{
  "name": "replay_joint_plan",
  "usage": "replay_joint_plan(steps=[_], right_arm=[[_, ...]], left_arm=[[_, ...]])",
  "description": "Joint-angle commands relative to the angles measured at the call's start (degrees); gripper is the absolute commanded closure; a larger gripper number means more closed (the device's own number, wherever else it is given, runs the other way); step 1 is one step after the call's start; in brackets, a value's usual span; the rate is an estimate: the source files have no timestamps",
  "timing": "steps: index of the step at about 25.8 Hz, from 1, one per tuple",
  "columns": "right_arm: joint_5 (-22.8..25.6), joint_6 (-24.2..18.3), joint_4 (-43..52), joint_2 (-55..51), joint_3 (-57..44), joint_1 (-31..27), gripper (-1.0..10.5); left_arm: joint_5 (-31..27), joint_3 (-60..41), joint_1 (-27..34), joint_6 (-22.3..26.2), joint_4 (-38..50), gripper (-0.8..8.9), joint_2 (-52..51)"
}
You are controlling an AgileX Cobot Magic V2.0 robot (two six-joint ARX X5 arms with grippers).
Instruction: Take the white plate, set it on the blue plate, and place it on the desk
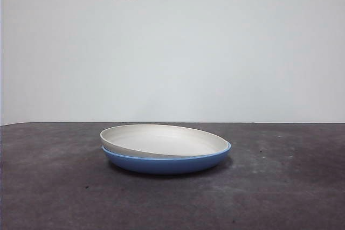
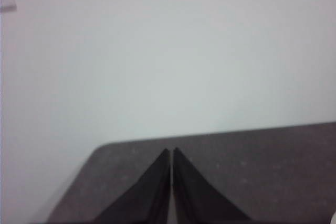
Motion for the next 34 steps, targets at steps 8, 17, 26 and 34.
replay_joint_plan(steps=[8, 17, 26, 34], right_arm=[[-0.11, -0.83, 0.55, 0.48, 0.94, 0.46, 9.4], [-0.11, -0.83, 0.55, 0.48, 0.94, 0.46, 9.4], [-0.11, -0.83, 0.55, 0.48, 0.94, 0.46, 9.4], [-0.11, -0.83, 0.55, 0.48, 0.94, 0.46, 9.4]], left_arm=[[-2.95, -14.03, 0.24, -7.5, 2.82, 8.04, -7.21], [-3.39, -19.32, 0.22, -9.35, 2.51, 8.04, -9.57], [-3.21, -21.55, -0.79, -9.09, 0.61, 8.04, -10.45], [7.56, -21.55, -2.69, -2.62, -2.58, 8.04, -10.86]])
